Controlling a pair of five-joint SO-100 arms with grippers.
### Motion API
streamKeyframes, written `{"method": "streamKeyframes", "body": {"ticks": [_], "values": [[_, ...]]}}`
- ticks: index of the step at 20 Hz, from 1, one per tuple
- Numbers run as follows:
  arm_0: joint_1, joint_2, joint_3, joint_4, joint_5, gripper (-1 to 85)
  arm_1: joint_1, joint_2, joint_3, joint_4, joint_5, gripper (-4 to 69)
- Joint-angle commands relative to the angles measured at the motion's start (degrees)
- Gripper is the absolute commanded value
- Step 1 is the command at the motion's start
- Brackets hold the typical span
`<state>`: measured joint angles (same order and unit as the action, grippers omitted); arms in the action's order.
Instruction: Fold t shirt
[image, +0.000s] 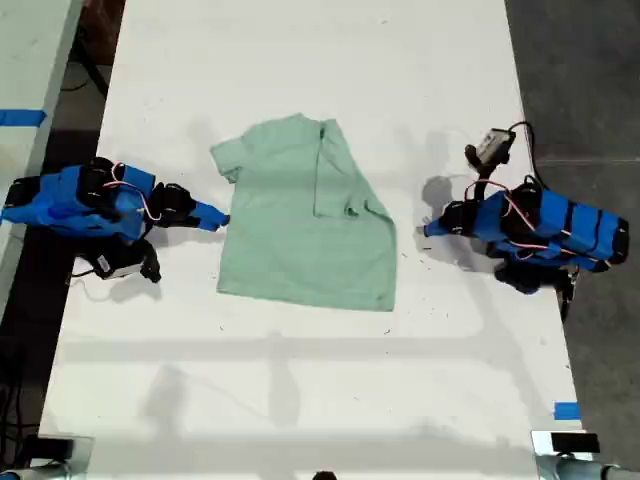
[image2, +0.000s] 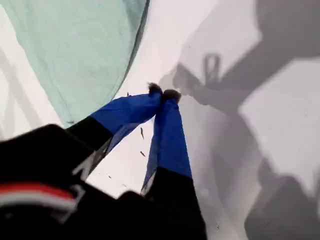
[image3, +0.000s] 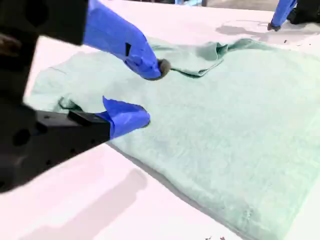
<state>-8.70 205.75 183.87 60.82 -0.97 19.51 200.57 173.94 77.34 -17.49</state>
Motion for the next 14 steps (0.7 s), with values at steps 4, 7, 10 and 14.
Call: {"method": "streamKeyframes", "body": {"ticks": [4,7,10,14], "values": [[-8.8,0.7,1.0,-7.9,9.5,-0.1,4.0,0.6,2.6,-2.5,-0.4,1.2],[-8.7,0.7,1.0,-8.3,9.6,-0.1,4.2,0.6,2.7,-3.1,-2.0,1.2],[-8.2,0.7,1.1,-8.1,9.5,-0.1,3.4,0.6,2.4,0.9,1.6,1.2],[-17.5,-21.5,-12.0,-9.3,14.7,8.4,3.3,0.6,2.3,1.1,1.8,1.2]]}}
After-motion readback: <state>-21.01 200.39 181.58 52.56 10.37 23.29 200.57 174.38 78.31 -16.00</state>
